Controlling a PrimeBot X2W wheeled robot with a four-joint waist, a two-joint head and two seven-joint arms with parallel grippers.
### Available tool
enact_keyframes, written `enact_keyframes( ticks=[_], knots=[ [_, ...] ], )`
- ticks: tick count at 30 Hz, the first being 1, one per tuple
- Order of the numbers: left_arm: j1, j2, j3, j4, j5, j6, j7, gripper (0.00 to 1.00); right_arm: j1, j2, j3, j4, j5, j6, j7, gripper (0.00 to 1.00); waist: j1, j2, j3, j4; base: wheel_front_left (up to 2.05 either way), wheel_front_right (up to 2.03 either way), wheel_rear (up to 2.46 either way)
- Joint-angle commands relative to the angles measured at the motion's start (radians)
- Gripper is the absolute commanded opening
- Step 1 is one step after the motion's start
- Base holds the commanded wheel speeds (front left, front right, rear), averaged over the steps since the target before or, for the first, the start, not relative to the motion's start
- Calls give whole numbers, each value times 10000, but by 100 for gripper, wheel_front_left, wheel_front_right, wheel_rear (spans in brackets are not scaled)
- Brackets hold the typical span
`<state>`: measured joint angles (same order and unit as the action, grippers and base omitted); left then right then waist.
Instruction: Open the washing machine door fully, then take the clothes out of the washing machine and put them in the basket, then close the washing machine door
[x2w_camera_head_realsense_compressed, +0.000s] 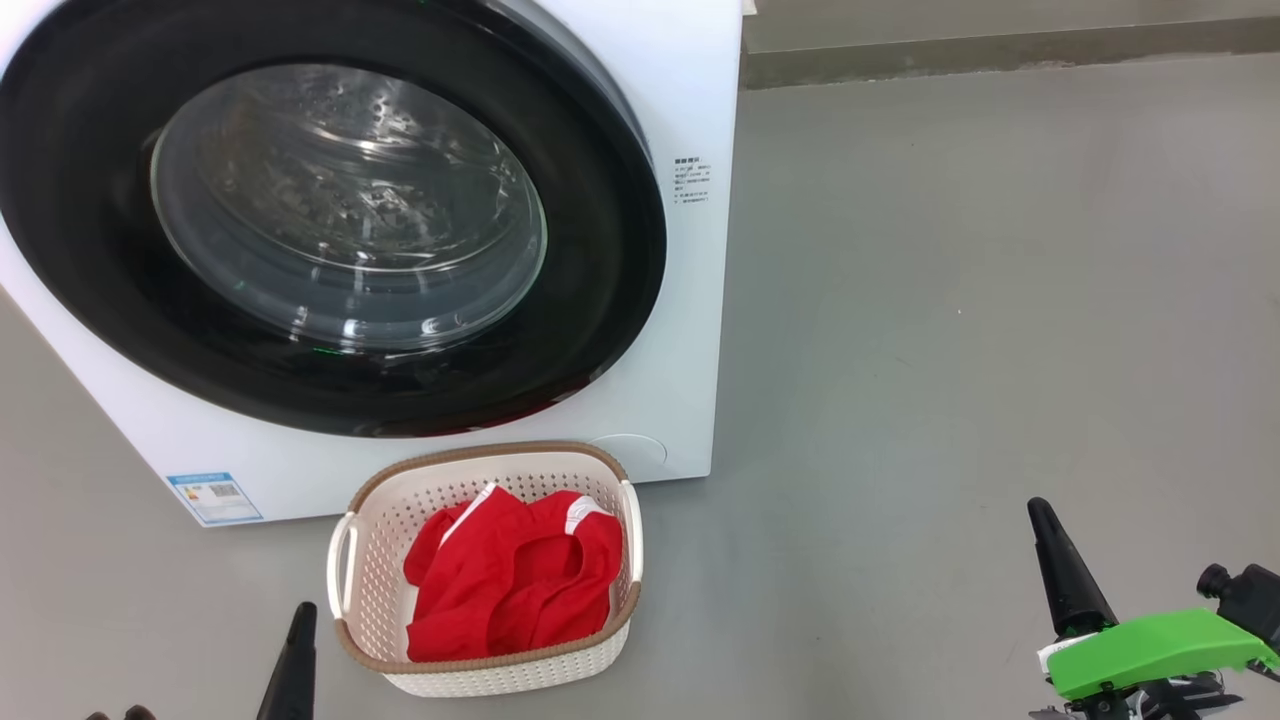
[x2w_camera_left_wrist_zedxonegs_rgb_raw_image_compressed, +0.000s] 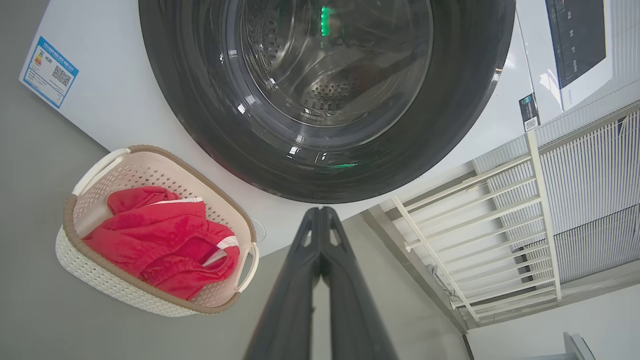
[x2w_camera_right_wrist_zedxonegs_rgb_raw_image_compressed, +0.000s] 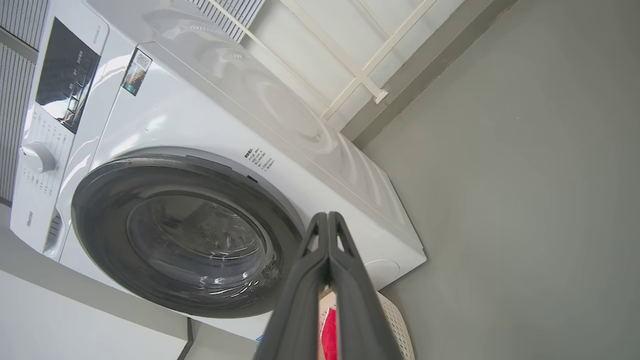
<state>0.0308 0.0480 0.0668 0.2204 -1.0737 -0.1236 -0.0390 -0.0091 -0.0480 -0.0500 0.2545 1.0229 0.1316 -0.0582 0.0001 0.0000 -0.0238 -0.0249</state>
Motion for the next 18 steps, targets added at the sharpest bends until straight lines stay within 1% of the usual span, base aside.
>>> enact_keyframes(
  ticks=[1, 18],
  knots=[
    [-528, 63, 252, -195, -261, -43, 98, 0, -505, -141, 72, -246, 389, -5, 87, 0, -1, 0, 8, 8, 0, 0, 0],
    [-805, 50, 324, -53, -1898, -52, 557, 0, -655, -149, -93, -201, 2201, -6, 560, 0, -1, 0, 92, 85, 0, 0, 0]
  ],
)
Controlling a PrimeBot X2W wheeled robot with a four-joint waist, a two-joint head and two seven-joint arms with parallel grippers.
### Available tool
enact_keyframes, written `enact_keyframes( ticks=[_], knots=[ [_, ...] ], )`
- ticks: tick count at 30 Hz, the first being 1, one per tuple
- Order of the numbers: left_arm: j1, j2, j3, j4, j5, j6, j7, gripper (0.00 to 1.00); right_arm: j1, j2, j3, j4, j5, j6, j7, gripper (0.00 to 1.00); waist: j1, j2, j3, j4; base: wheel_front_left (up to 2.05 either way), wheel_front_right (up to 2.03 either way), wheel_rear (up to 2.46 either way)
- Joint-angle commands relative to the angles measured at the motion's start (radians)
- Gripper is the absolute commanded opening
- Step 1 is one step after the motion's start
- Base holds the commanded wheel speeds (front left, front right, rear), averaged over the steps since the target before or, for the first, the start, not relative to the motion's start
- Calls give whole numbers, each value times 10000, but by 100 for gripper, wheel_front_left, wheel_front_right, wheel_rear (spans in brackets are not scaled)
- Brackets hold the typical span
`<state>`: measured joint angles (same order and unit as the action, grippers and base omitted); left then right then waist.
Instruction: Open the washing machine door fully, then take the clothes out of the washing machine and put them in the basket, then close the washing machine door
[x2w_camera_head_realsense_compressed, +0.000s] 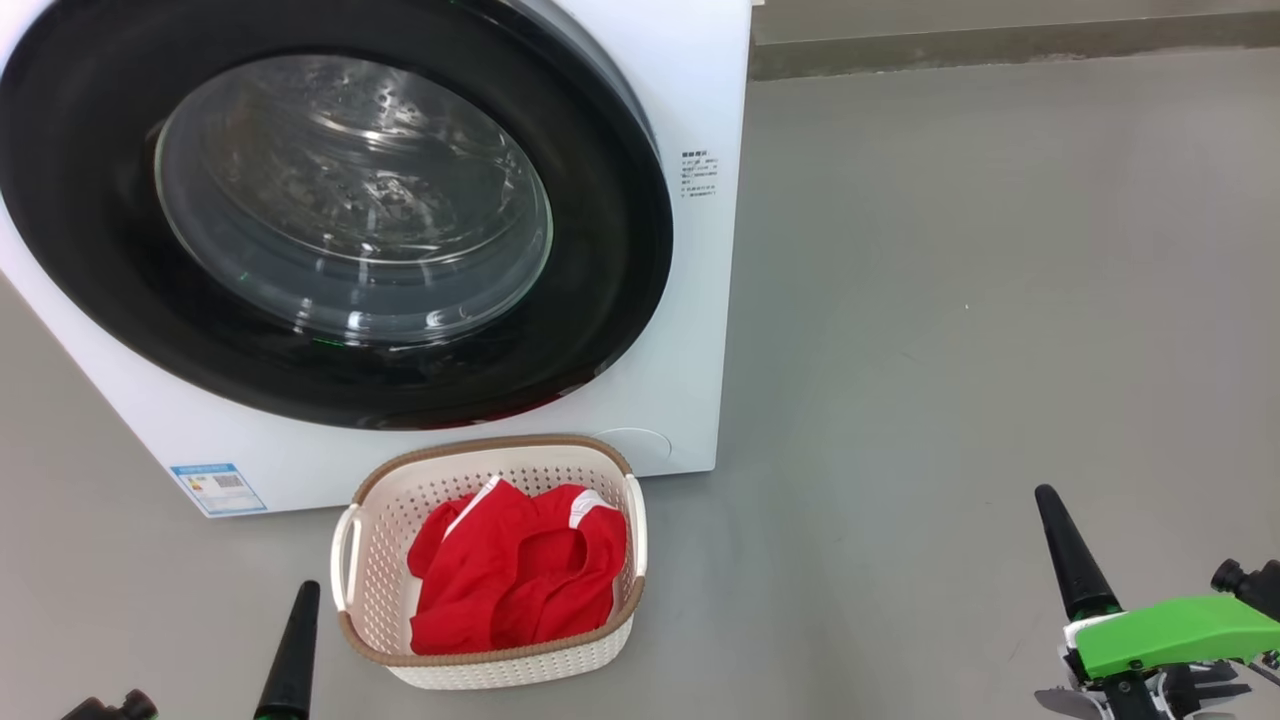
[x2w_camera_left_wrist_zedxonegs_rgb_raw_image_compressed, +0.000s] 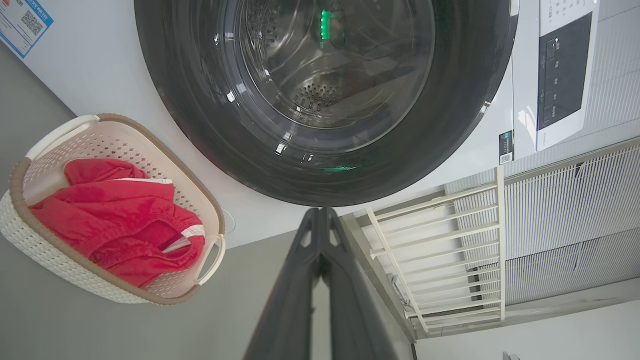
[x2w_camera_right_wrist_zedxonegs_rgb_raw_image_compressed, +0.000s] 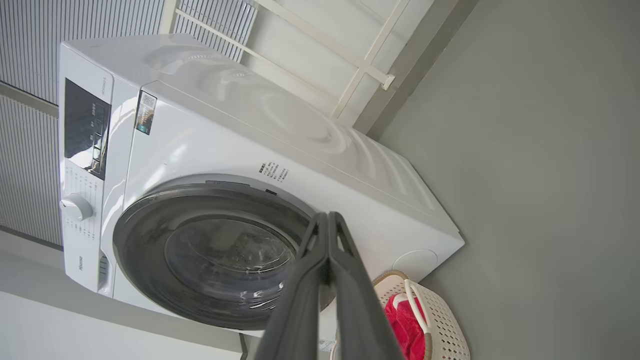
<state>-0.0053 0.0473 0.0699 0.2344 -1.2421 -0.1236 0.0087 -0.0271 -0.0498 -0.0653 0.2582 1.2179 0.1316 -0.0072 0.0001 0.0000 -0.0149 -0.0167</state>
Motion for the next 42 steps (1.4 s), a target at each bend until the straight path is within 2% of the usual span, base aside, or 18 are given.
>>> enact_keyframes(
  ticks=[1, 33, 42],
  knots=[
    [-460, 57, 297, -184, -316, -52, 109, 0, -484, -132, 50, -235, 364, -6, 79, 0, 0, 0, 9, 8, 0, 0, 0],
    [-1027, 30, 443, 106, -3662, -71, 1048, 0, -792, -133, -311, -144, 4051, -9, 1064, 0, -1, 0, 180, 167, 0, 0, 0],
    [-1027, 30, 442, 106, -3663, -71, 1048, 0, -794, -120, -330, -143, 4035, -9, 1080, 0, -1, 0, 180, 167, 0, 0, 0]
  ],
)
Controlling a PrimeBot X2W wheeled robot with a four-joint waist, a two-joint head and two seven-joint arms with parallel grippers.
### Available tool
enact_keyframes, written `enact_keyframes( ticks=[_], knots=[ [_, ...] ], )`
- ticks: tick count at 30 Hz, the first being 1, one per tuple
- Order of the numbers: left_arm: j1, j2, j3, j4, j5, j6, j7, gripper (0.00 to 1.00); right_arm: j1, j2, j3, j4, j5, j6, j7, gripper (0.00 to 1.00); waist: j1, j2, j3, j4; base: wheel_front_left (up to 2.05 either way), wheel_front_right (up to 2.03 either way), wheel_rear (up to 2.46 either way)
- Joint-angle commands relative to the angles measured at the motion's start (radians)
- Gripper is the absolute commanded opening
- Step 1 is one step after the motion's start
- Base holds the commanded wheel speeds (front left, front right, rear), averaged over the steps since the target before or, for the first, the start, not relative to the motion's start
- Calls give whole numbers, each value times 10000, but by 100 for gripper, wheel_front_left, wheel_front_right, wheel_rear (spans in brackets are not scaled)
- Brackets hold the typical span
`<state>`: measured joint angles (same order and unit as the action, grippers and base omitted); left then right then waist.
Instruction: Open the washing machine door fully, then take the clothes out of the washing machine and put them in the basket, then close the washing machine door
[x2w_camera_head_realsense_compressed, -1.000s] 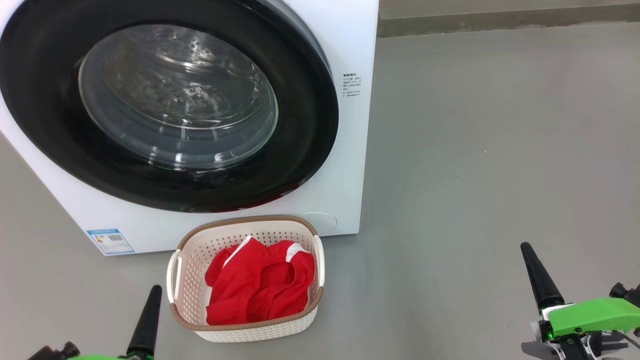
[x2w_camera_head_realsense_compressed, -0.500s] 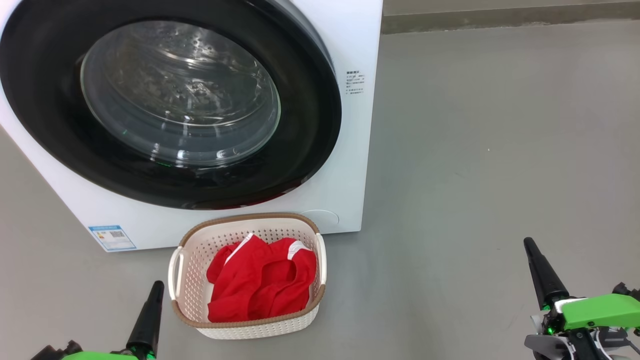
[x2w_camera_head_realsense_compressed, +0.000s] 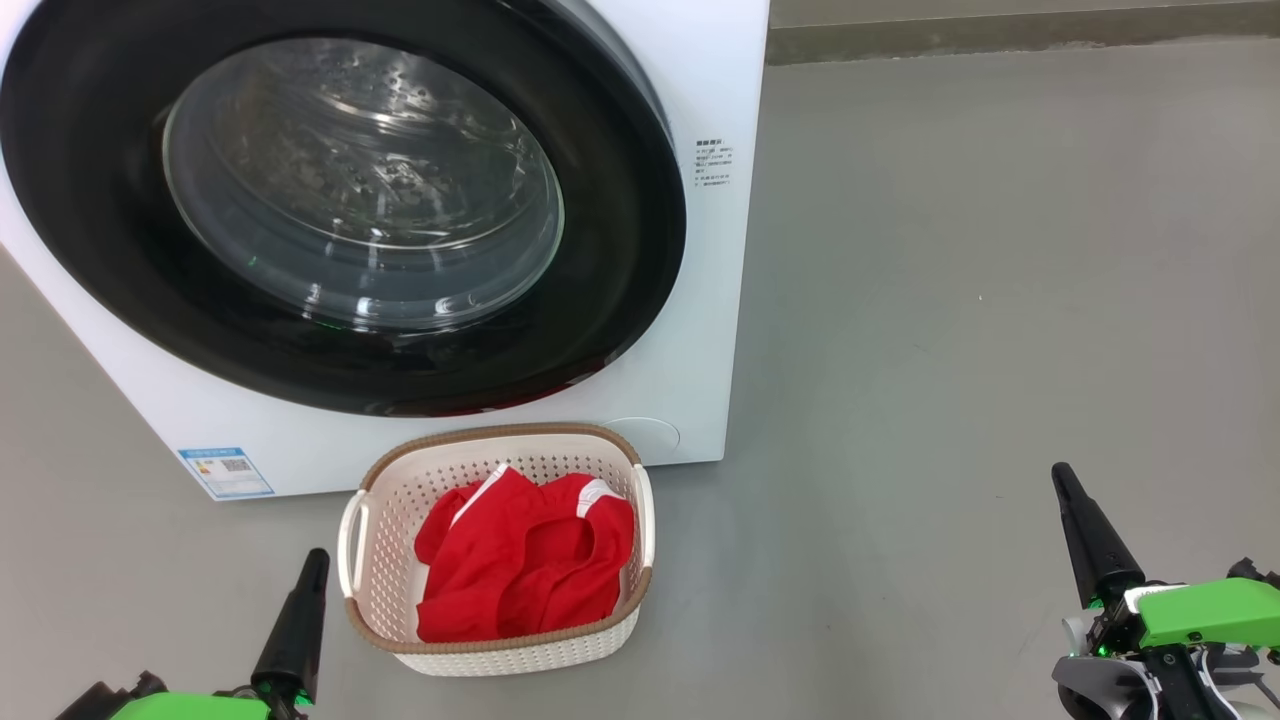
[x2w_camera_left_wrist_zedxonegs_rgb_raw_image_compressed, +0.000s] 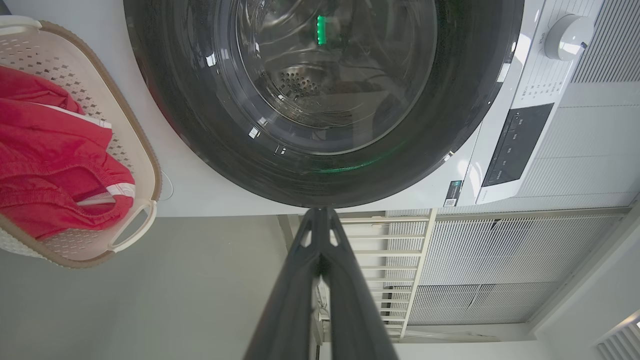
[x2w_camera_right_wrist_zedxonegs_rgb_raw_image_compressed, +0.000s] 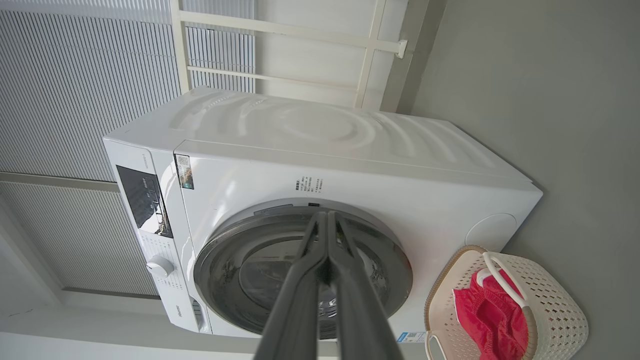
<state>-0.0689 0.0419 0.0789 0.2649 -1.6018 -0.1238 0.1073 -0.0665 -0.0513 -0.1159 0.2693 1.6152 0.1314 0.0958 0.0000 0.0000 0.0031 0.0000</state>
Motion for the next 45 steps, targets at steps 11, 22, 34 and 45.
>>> enact_keyframes(
  ticks=[11, 22, 34, 45],
  knots=[
    [-391, 83, 352, -199, -66, -69, 61, 0, -402, -88, 153, -253, 43, -7, 68, 0, 0, 0, 0, 0, 0, 0, 0],
    [-391, 83, 351, -199, -67, -69, 61, 0, -404, -74, 133, -251, 26, -7, 85, 0, 0, 0, 0, 0, 0, 0, 0],
    [-391, 83, 350, -199, -67, -69, 61, 0, -405, -61, 114, -250, 10, -7, 100, 0, 0, 0, 0, 0, 0, 0, 0],
    [-391, 83, 350, -199, -68, -69, 60, 0, -407, -51, 100, -250, -1, -7, 111, 0, 0, 0, 0, 0, 0, 0, 0]
  ],
)
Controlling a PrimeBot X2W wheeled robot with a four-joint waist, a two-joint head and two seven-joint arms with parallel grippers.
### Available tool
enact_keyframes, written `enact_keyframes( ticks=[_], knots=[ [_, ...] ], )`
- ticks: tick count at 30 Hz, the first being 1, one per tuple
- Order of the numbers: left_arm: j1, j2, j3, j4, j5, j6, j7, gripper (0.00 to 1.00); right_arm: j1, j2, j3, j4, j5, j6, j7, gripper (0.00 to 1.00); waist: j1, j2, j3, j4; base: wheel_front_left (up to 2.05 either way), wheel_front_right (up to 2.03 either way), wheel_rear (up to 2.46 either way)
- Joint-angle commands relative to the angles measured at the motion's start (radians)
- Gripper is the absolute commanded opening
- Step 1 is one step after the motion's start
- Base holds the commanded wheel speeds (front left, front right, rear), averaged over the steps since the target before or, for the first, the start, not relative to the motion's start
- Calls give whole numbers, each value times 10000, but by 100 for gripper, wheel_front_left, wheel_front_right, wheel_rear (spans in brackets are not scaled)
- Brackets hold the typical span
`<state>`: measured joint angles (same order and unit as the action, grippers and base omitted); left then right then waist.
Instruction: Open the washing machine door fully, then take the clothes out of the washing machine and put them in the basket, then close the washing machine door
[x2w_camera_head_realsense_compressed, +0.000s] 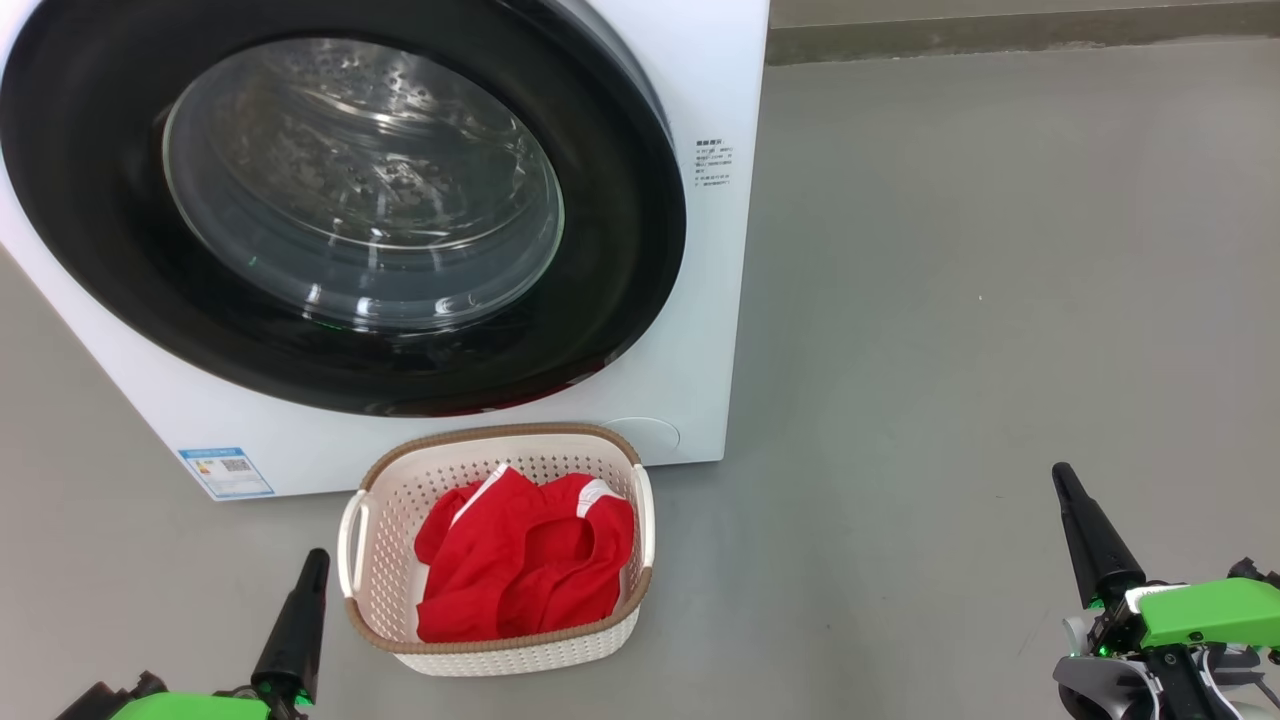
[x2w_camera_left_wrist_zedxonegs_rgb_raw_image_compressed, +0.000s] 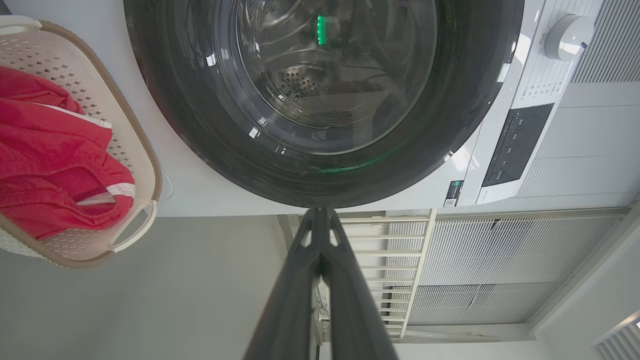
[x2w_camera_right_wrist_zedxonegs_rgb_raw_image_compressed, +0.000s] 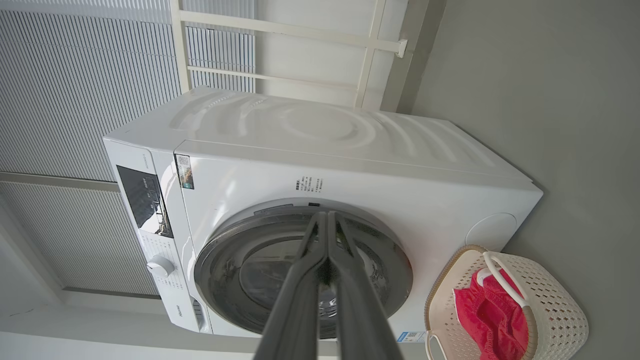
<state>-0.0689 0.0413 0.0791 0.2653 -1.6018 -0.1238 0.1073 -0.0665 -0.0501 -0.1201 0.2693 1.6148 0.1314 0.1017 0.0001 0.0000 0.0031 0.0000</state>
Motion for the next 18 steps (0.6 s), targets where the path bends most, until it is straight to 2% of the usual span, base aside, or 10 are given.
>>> enact_keyframes(
  ticks=[1, 18],
  knots=[
    [-391, 89, 348, -203, -68, -69, 60, 0, -407, -61, 140, -250, 1, -7, 53, 0, 0, 0, 0, 0, 0, 0, 0],
    [-391, 89, 347, -203, -68, -69, 60, 0, -409, -48, 121, -249, -15, -7, 69, 0, 0, 0, 0, 0, 0, 0, 0]
  ],
)
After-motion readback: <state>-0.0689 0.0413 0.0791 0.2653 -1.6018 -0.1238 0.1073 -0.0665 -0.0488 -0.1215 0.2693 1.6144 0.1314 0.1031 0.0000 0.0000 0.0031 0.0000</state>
